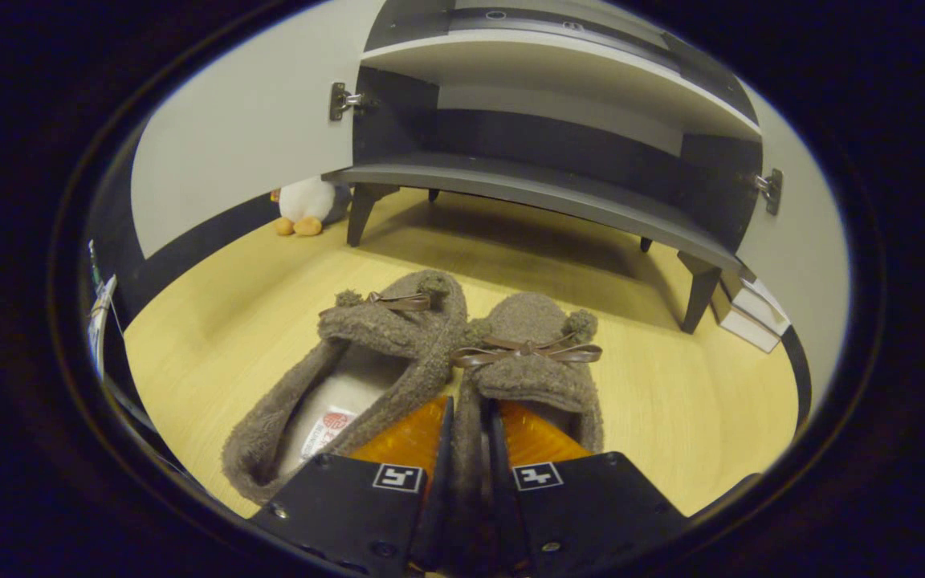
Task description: Grab one shoe with the right hand and put it into the shoe cabinet, grab the other shoe with the left hand and put it into the shoe cabinet; then close the right door with the right hand and the left door with the left hand.
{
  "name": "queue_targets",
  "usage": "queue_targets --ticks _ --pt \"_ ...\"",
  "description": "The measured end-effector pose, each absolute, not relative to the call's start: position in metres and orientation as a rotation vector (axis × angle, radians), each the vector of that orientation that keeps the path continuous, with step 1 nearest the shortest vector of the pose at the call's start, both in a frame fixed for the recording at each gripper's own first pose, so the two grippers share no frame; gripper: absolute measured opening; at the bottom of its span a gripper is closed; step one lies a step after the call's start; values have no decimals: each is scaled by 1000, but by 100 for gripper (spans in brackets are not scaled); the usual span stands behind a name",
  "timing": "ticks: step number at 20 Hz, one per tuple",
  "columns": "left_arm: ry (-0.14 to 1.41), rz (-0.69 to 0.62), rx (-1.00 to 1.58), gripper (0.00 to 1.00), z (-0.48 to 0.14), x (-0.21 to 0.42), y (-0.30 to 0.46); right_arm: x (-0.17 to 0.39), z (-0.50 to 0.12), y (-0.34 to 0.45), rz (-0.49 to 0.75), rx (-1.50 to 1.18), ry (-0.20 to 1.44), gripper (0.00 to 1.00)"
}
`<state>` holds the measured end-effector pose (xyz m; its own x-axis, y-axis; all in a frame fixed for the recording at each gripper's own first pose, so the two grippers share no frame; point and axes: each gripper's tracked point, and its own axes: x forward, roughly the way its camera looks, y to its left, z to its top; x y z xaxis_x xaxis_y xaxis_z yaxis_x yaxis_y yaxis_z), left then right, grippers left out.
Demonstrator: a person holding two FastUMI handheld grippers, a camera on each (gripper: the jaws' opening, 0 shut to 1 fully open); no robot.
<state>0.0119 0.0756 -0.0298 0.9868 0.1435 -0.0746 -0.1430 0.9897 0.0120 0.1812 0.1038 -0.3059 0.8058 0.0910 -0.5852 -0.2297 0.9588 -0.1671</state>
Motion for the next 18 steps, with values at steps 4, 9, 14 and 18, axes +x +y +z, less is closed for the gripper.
queue_targets --ticks 4,9,14,18 --pt "87 137 4 95 -35 11 74 181 -294 108 224 -207 557 7" --pt "92 112 -2 95 -36 11 64 180 -263 91 223 -199 474 5" --pt "78 76 -14 95 -35 15 49 168 -187 76 198 -192 325 5" --pt "71 44 -20 95 -35 16 37 160 -97 69 177 -201 214 5"
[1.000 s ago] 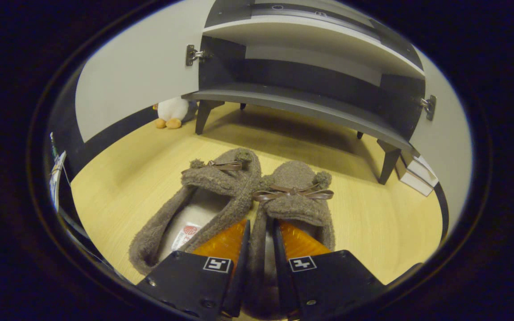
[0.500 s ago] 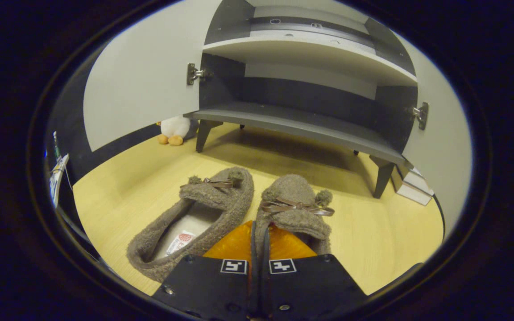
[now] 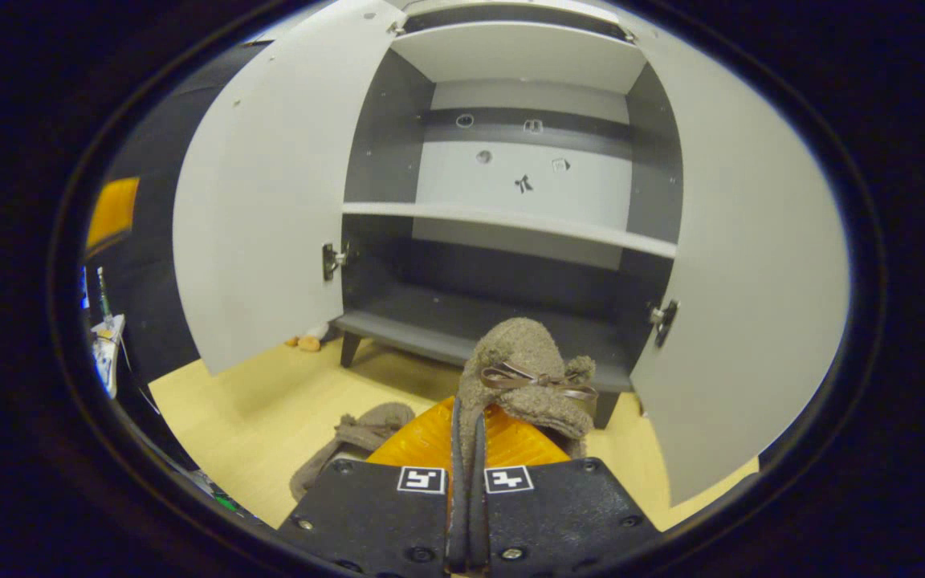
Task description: Grab one shoe with the right hand and put it into the shoe cabinet, grab the other shoe with the left hand and put it into the shoe cabinet; then close the right door with the right hand and the left door with the left hand.
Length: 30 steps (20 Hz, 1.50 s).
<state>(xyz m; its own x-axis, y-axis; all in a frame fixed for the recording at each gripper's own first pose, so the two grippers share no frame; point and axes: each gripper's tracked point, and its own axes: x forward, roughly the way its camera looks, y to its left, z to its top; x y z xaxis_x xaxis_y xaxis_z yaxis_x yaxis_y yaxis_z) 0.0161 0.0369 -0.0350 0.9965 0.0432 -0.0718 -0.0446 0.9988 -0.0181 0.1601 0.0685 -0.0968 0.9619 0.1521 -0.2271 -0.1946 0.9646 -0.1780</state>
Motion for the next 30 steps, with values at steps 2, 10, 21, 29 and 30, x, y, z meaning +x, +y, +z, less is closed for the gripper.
queue_targets --ticks 2,10,21,29,30 --pt "62 35 -25 95 -33 17 34 162 -56 67 166 -195 180 5" --pt "51 33 -40 94 -32 15 37 248 82 54 104 -227 82 5" --pt "80 73 -23 94 -42 12 53 406 99 51 19 -354 263 5" --pt "94 95 -12 95 -48 13 59 439 63 57 -4 -359 420 6" --pt "94 96 -13 95 -49 14 61 440 65 55 -17 -367 411 11"
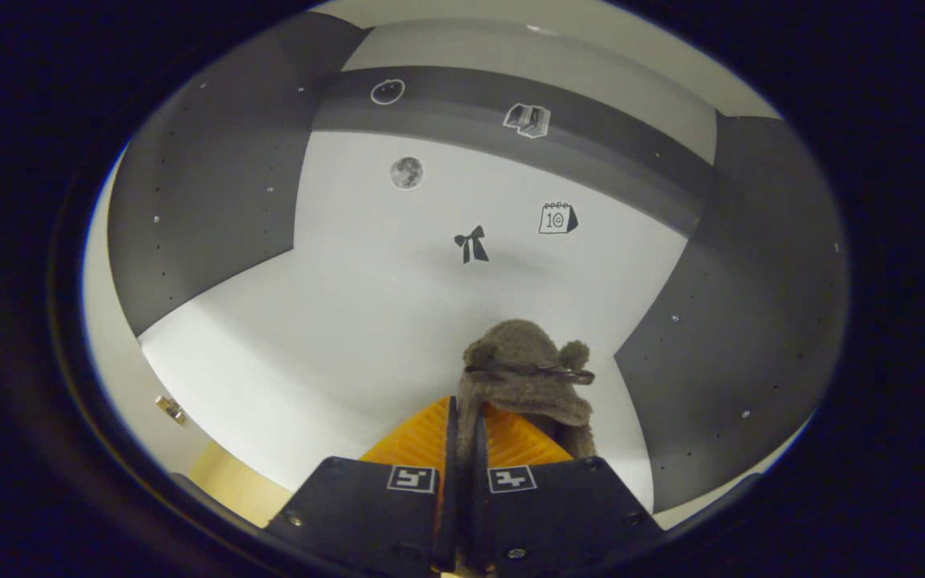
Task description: Grab one shoe with the right hand and put it into the shoe cabinet, grab the other shoe with the left hand and put it into the shoe cabinet; then close the right door with the right hand and the left door with the left hand.
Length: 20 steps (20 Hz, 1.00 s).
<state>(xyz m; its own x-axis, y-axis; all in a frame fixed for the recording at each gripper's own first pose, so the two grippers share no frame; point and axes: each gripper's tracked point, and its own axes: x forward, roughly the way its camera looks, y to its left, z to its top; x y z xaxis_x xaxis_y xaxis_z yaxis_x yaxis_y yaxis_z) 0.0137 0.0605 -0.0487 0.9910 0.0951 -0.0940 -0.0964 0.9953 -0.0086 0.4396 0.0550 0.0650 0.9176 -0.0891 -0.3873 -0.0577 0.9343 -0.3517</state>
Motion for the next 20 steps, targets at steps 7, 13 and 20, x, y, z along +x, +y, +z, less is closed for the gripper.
queue_targets --ticks 7,13,20 --pt "96 82 -13 95 -52 17 59 383 103 68 31 -291 332 50" --pt "96 35 -26 95 -55 25 44 276 140 70 119 -247 140 58" --pt "126 -12 -56 94 -68 30 27 165 85 52 114 -177 -38 77"
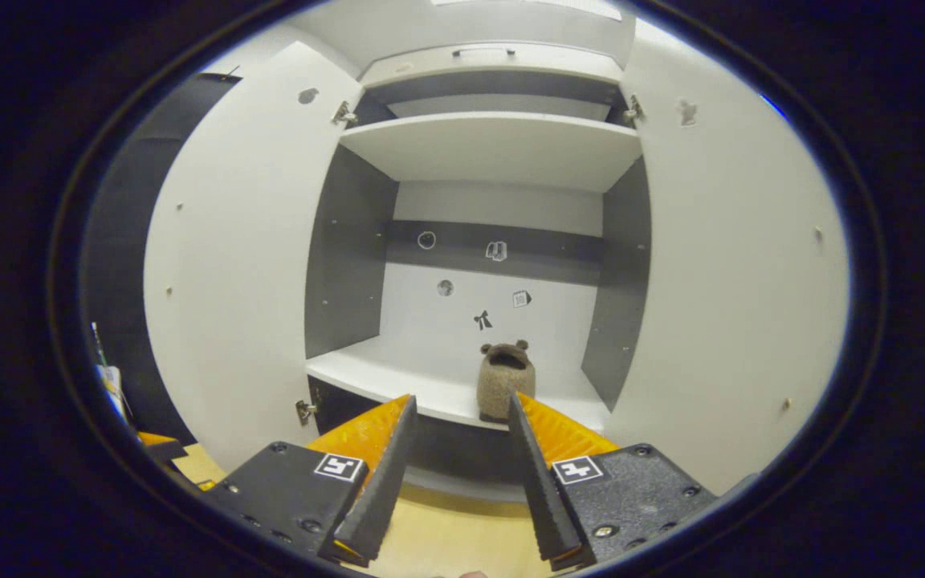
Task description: Grab one shoe with the right hand and put it into the shoe cabinet, grab the other shoe with the left hand and put it into the shoe cabinet; then close the right door with the right hand and the left door with the left hand.
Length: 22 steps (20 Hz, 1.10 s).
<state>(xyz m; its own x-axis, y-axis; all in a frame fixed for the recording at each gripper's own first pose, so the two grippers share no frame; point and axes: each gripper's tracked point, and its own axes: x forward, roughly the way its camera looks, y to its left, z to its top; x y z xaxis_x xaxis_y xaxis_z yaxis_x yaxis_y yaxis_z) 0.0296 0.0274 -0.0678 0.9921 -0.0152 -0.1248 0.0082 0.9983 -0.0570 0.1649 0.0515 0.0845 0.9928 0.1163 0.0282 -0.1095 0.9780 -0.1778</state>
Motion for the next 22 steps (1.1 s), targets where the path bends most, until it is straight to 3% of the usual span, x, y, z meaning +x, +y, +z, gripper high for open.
queue_targets --ticks 2,3,4,5,6,7,8,13,18,22 --pt "139 -21 -48 95 -74 31 24 141 53 46 93 -171 -41 77" --pt "144 -27 -44 95 -77 31 21 131 37 42 77 -156 -33 73" --pt "148 -34 -41 95 -79 31 18 121 21 37 66 -141 -21 79" --pt "155 -42 -41 95 -81 31 12 112 7 34 59 -124 -8 75" --pt "164 -51 -43 95 -86 30 8 105 -7 32 57 -114 3 80" --pt "177 -60 -48 94 -90 30 4 98 -17 29 52 -109 11 76" --pt "193 -66 -52 94 -97 30 1 93 -26 26 49 -103 16 80" --pt "285 -58 -36 95 -135 36 1 66 -59 12 18 -108 29 78" --pt "503 -120 -124 95 -205 40 -13 54 -77 6 13 -119 83 78" --pt "624 -81 -166 95 -252 49 -3 53 -75 -1 -2 -95 89 78"
